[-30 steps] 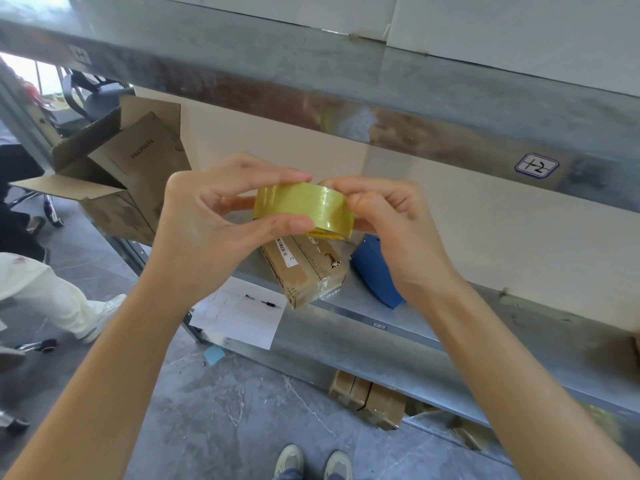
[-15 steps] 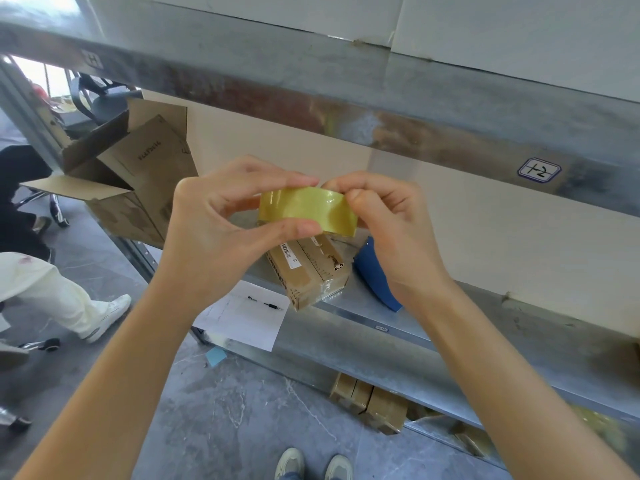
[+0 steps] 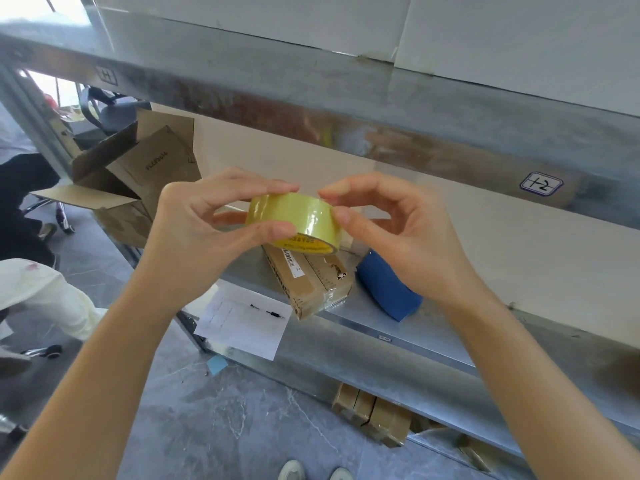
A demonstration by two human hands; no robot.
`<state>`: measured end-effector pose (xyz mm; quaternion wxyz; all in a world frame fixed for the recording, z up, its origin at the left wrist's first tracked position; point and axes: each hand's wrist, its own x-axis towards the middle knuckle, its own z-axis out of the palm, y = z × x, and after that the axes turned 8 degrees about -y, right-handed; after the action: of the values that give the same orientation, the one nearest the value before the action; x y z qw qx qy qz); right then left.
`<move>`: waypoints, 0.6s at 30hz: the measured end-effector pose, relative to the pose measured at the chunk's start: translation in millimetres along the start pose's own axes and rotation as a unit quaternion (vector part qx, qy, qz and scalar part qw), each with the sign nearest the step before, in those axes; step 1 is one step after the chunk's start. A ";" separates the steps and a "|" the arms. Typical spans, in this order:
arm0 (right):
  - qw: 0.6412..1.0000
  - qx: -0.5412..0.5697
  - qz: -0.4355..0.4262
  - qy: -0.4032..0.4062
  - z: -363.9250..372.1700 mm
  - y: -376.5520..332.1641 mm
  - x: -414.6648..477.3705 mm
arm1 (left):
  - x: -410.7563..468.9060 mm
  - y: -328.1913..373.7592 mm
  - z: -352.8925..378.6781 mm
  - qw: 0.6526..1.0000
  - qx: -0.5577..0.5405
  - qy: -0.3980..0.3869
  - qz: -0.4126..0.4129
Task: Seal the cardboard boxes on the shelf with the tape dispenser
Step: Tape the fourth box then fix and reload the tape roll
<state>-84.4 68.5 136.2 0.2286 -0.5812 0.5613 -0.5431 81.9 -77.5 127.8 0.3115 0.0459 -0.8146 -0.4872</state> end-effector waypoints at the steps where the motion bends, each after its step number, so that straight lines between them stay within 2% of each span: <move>1: 1.000 -0.006 -0.001 -0.002 -0.6 -0.2 0.3 | 0.2 0.2 -0.5 1.000 -0.001 -0.001 0.000; 18: 0.994 -0.084 -0.054 0.047 -2.0 5.3 0.2 | 3.1 -8.1 4.6 0.999 -0.028 -0.017 -0.030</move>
<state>-88.3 67.6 132.3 0.1228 -0.6018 0.5827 -0.5322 75.1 -79.4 121.1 0.2836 0.0535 -0.8040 -0.5199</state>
